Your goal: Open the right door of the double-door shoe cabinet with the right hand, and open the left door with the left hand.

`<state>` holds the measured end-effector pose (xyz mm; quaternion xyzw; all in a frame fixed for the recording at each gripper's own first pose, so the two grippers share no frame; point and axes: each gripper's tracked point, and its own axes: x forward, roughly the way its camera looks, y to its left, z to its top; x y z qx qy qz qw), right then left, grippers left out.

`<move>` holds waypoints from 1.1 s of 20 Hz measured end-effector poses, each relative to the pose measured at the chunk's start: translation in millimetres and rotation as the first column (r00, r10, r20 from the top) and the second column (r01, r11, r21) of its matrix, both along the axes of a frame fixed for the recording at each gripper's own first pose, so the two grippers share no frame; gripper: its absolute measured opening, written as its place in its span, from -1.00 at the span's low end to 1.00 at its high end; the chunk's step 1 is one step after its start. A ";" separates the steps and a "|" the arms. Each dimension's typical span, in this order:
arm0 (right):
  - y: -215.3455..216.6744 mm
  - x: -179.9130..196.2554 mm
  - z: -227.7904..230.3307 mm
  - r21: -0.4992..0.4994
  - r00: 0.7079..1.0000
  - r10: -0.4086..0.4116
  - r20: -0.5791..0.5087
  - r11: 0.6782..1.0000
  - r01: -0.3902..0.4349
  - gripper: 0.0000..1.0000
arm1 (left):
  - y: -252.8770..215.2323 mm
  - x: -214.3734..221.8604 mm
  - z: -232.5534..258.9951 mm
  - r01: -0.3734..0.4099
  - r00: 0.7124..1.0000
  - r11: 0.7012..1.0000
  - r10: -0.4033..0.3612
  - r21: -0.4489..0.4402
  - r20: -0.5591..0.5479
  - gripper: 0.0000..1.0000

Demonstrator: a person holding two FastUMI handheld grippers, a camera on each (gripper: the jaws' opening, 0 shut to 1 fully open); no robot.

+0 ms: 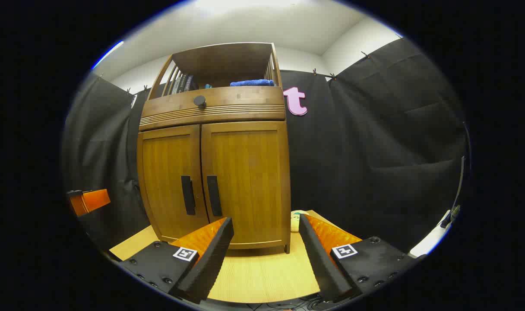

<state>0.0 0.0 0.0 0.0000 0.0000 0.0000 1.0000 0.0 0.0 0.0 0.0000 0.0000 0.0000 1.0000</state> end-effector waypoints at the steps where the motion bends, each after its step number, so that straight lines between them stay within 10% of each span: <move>1: -2.9 4.8 2.0 -0.002 1.000 0.005 0.006 1.000 -0.005 0.89 | -4.9 6.0 1.6 0.001 1.000 1.000 -0.001 -0.001 0.007 0.83; 22: 1.1 57.0 -3.4 -0.009 1.000 -0.012 -0.015 1.000 0.012 0.84 | -9.1 57.8 -3.8 0.016 1.000 1.000 -0.015 0.012 -0.025 0.90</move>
